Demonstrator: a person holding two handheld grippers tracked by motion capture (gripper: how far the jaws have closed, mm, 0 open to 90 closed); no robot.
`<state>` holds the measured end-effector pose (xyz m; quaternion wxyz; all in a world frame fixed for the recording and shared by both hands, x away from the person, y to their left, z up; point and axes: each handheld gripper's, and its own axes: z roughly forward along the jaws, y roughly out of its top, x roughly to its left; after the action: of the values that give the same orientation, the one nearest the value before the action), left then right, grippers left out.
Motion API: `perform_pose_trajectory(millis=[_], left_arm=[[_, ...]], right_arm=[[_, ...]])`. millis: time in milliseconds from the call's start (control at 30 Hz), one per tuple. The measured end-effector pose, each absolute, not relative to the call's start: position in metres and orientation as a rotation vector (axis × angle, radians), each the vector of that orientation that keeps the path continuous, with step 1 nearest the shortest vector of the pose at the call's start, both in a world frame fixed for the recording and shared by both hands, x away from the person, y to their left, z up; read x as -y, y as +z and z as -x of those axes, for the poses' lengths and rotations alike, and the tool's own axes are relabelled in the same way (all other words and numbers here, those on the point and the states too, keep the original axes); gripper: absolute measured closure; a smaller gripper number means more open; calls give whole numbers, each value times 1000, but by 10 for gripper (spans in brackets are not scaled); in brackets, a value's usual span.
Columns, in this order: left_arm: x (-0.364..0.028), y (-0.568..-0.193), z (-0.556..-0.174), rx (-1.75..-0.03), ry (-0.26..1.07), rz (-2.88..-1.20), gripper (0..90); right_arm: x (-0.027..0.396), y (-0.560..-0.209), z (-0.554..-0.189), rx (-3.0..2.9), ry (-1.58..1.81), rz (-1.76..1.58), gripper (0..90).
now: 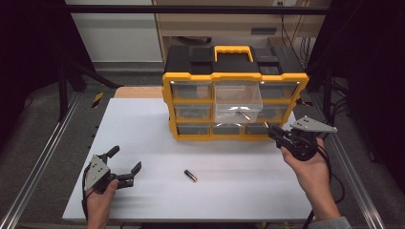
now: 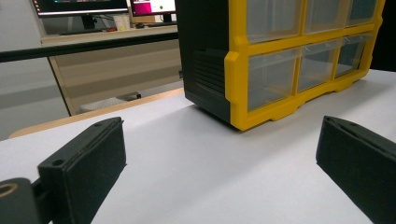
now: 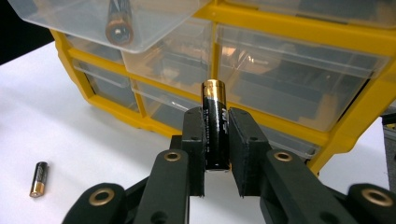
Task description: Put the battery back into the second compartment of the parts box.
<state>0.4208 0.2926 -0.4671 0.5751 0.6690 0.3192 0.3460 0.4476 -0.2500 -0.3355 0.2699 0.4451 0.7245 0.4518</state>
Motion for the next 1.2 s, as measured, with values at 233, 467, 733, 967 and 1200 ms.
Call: perform_pose_trajectory(millis=[233, 467, 733, 967, 1200], left_arm=[[-293, -467, -421, -748, 811, -1567, 11], [-293, -467, -421, -748, 810, -1566, 12], [-293, -467, -421, -748, 811, -1566, 11], [-293, -467, -420, -748, 811, -1565, 11], [-293, -467, -420, -749, 812, -1563, 11]], right_arm=[[253, -327, -446, -1939, 1241, -1193, 770], [257, -316, -442, -1918, 1269, -1177, 770], [259, -302, -439, -1903, 1290, -1158, 770], [258, -289, -436, -1893, 1319, -1131, 770], [254, -275, -436, -1886, 1337, -1101, 770]])
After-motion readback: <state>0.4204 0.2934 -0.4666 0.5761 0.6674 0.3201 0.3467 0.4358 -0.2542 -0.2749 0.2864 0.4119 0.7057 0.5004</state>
